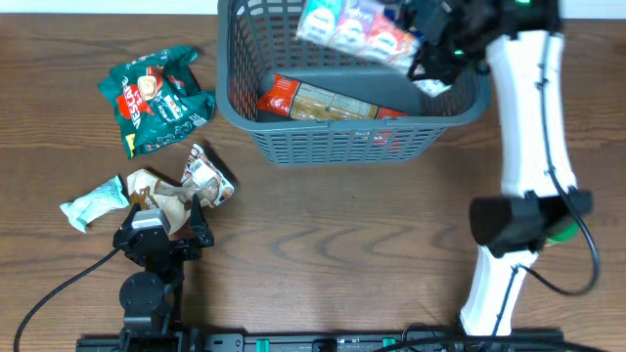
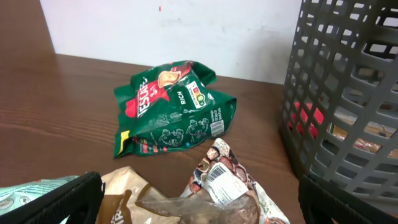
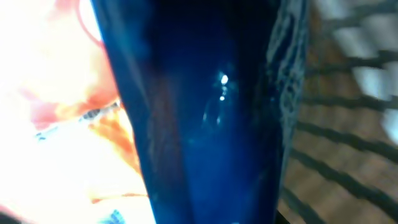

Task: Pack container
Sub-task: 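Carry the tissue pack with the right gripper and release it into the basket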

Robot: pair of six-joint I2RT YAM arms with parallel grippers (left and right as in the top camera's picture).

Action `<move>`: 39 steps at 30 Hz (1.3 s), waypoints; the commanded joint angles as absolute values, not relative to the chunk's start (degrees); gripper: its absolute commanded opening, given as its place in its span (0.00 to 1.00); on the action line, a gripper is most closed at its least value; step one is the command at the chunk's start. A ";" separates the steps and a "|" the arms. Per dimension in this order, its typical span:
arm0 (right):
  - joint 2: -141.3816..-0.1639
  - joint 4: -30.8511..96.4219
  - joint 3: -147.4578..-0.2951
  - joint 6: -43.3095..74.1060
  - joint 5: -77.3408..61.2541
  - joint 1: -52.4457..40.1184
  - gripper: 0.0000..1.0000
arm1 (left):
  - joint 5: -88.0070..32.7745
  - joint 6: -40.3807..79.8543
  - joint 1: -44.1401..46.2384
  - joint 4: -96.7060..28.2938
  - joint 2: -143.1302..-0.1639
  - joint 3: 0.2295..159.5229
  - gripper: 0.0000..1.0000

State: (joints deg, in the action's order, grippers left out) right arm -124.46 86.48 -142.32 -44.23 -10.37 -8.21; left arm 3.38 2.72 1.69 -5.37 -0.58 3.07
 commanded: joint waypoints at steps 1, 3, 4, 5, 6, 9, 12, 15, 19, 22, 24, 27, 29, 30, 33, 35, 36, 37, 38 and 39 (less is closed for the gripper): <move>-129.75 85.91 -142.69 -41.80 -12.49 -12.05 0.01 | 3.49 2.17 1.56 -6.11 -0.23 1.34 0.99; -131.92 85.56 -142.69 -41.58 -12.47 -13.74 0.01 | 3.49 2.17 1.56 -6.11 -0.23 1.34 0.99; -132.77 85.45 -142.69 -41.58 -12.45 -14.50 0.01 | 3.49 2.17 1.56 -6.11 -0.23 1.34 0.99; -133.53 85.34 -142.69 -41.58 -12.38 -15.22 0.01 | 3.49 2.17 1.56 -6.11 -0.23 1.34 0.99; -134.19 85.32 -142.69 -41.60 -12.16 -15.84 0.01 | 3.51 2.17 1.56 -6.11 -0.23 1.34 0.98; -135.17 85.23 -142.69 -41.45 -11.79 -16.91 0.01 | 3.49 2.17 1.56 -6.11 -0.23 1.34 0.98; -135.35 84.25 -142.69 -39.62 -11.79 -16.93 0.01 | 3.49 2.17 1.56 -6.11 -0.23 1.34 0.98; -135.35 84.05 -142.69 -38.74 -11.79 -16.38 0.01 | 3.49 2.17 1.56 -6.11 -0.23 1.34 0.98; -135.33 84.47 -142.71 -37.28 -11.66 -15.77 0.99 | 3.49 2.17 1.56 -6.11 -0.23 1.34 0.99; -134.98 84.47 -143.83 -35.24 -8.27 -15.84 0.99 | 3.49 2.17 1.56 -6.11 -0.23 1.34 0.99; -133.95 84.25 -144.77 -34.00 -6.35 -15.84 0.99 | 3.51 2.17 1.56 -6.11 -0.23 1.34 0.98; -131.09 82.63 -145.73 -32.16 -5.65 -15.57 0.99 | 3.49 2.17 1.56 -6.11 -0.23 1.34 0.99; -128.95 80.62 -146.26 -28.08 -3.44 -15.29 0.99 | 3.51 2.17 1.56 -6.11 -0.23 1.34 0.99; -127.39 79.20 -146.56 -23.75 -0.45 -15.03 0.99 | 3.49 2.17 1.56 -6.11 -0.23 1.34 0.98; -123.15 77.62 -147.48 -13.54 7.88 -14.31 0.99 | 3.51 2.17 1.56 -6.11 -0.23 1.34 0.99; -119.85 77.56 -147.81 -7.68 12.88 -13.56 0.99 | 3.51 2.17 1.56 -6.11 -0.23 1.34 0.98; -118.15 77.78 -147.81 -3.29 15.66 -12.93 0.99 | 3.51 2.17 1.56 -6.11 -0.23 1.34 0.99; -116.66 78.39 -147.81 0.99 17.91 -12.19 0.99 | 3.49 2.17 1.56 -6.11 -0.23 1.34 0.99; -115.15 79.53 -147.81 5.54 19.94 -11.16 0.99 | 3.49 2.17 1.56 -6.11 -0.23 1.34 0.99; -113.67 81.08 -147.81 10.17 21.54 -9.89 0.99 | 3.49 2.17 1.56 -6.11 -0.23 1.34 0.99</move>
